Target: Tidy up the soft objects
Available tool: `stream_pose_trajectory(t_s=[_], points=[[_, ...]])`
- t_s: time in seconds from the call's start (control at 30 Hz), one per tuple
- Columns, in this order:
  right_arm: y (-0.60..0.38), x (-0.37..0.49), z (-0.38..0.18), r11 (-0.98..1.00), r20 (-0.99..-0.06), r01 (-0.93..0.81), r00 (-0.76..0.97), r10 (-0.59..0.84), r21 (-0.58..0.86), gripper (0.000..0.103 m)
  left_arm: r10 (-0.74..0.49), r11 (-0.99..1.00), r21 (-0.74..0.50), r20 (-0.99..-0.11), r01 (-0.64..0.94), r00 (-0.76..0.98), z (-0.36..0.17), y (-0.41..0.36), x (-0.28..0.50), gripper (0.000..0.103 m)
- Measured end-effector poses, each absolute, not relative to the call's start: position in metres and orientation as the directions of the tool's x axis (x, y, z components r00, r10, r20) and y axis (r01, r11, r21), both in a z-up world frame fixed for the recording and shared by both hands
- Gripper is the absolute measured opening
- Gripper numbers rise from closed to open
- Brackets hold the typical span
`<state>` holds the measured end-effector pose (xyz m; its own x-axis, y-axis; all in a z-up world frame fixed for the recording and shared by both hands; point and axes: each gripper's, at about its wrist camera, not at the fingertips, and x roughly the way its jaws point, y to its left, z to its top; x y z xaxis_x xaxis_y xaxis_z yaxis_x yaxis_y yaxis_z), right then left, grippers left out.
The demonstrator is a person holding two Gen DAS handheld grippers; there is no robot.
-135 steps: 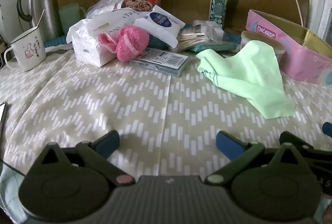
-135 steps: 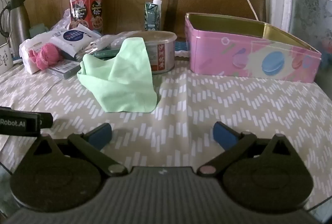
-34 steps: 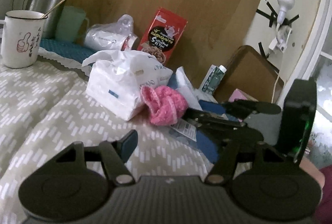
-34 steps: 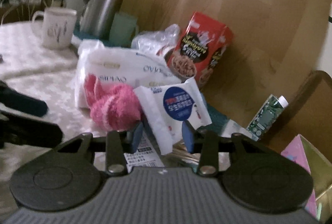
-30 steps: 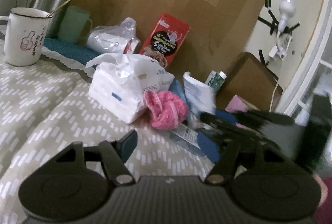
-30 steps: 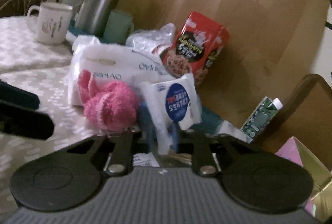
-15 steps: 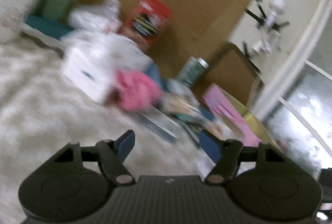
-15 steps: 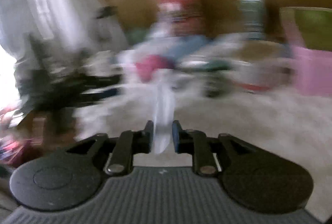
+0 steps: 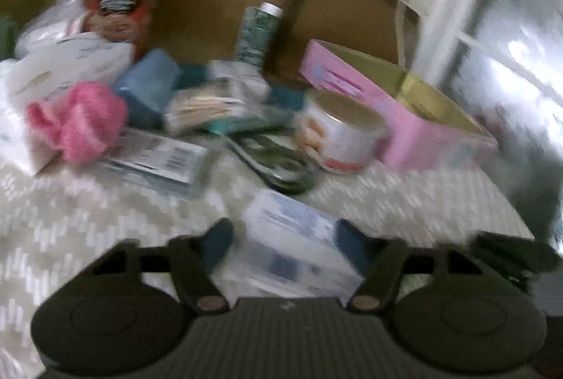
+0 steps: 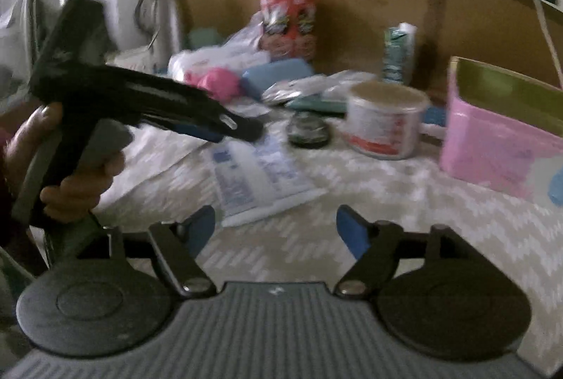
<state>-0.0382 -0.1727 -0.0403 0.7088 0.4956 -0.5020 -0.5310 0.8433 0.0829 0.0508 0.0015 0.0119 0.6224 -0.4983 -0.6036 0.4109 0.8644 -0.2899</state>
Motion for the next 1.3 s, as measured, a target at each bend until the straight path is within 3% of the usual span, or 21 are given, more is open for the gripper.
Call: stream_pose_trajectory(t_s=[0.2,0.3,0.57,0.6,0.7,0.77,0.8,0.87,1.07,1.17,1.3], points=[[-0.170,-0.029,-0.044,0.882,-0.478,-0.466,0.759,0.442,0.075,0.045,-0.520,0.848,-0.288,-0.615,0.444,0.593,0.023,-0.021,0.044,0.054],[-0.194,-0.033,-0.036,0.895,-0.428,-0.422,0.789,0.441,0.145,0.045,-0.571,0.814,-0.298,-0.568,0.499,0.593,0.044,-0.037,0.047,0.054],[-0.254,-0.039,-0.006,0.977,-0.262,-0.203,0.941,0.214,0.071,0.045,-0.677,0.715,-0.191,-0.426,0.672,0.600,0.091,-0.133,0.081,0.056],[-0.264,-0.032,-0.004,0.982,-0.261,-0.171,0.947,0.186,0.080,0.045,-0.684,0.709,-0.181,-0.411,0.681,0.603,0.095,-0.147,0.090,0.061],[-0.290,-0.001,-0.001,0.989,-0.242,-0.092,0.963,0.117,0.114,0.046,-0.666,0.727,-0.146,-0.389,0.671,0.637,0.097,-0.181,0.113,0.090],[-0.305,0.026,-0.004,0.994,-0.241,0.015,0.970,0.011,0.106,0.048,-0.625,0.754,-0.108,-0.420,0.648,0.658,0.091,-0.197,0.124,0.085],[-0.310,0.039,-0.006,0.993,-0.253,0.067,0.967,-0.040,0.100,0.053,-0.612,0.764,-0.117,-0.441,0.634,0.656,0.089,-0.196,0.126,0.079],[-0.323,0.047,-0.009,0.985,-0.278,0.115,0.958,-0.075,0.130,0.053,-0.651,0.740,-0.177,-0.432,0.649,0.624,0.087,-0.175,0.118,0.079],[-0.330,0.012,-0.015,0.960,-0.206,0.018,0.978,0.042,0.281,0.053,-0.682,0.720,-0.231,-0.406,0.654,0.608,0.069,-0.075,0.063,0.080],[-0.308,-0.001,-0.013,0.950,-0.165,-0.117,0.971,0.170,0.289,0.053,-0.583,0.802,-0.204,-0.477,0.562,0.658,0.048,-0.028,0.047,0.081],[-0.260,0.002,-0.010,0.944,-0.205,-0.266,0.930,0.304,0.195,0.053,-0.472,0.880,-0.238,-0.523,0.411,0.709,0.028,0.029,0.036,0.081]])
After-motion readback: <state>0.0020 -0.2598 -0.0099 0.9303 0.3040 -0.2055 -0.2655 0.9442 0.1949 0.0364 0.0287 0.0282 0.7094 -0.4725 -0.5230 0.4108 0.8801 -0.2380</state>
